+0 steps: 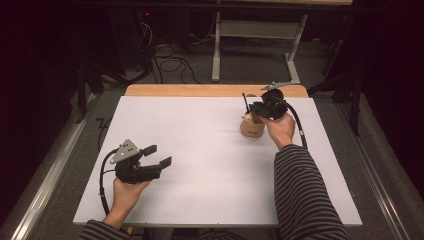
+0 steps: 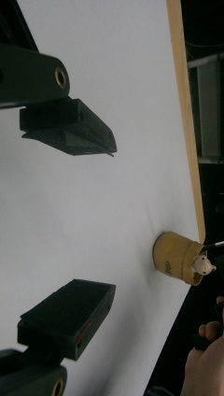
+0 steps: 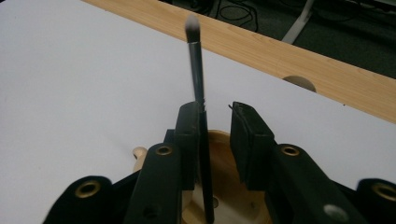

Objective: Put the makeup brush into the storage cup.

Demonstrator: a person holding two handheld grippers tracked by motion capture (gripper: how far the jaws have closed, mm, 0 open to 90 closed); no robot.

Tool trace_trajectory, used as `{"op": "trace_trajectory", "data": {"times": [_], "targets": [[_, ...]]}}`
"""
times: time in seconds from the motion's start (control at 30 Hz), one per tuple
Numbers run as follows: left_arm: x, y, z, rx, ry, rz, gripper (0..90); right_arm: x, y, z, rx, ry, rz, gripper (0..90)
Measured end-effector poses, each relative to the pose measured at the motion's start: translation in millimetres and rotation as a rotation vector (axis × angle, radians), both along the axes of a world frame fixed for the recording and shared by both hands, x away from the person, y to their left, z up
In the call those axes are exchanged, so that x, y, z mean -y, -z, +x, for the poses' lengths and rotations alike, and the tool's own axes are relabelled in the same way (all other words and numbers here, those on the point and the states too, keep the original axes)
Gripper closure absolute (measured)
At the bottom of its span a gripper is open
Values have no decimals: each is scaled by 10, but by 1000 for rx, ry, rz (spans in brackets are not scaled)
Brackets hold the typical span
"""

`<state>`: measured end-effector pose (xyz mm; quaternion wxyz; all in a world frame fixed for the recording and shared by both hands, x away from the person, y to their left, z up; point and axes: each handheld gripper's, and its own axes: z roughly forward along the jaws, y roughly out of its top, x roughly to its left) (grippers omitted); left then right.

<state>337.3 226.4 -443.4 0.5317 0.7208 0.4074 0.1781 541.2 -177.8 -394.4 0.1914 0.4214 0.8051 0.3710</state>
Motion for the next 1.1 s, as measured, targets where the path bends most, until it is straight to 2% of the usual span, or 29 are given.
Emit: {"op": "trace_trajectory", "data": {"times": [0.4,0.5,1.1], "targets": [[1,1,1,-1,0,0,274,-48,-57,-62,20,-17,3,617],[3,2,3,-2,1,0,274,-51,-74,-75,24,-22,17,591],[3,4,6,-4,1,-2,275,-45,-150,-143,25,-46,61,524]]}}
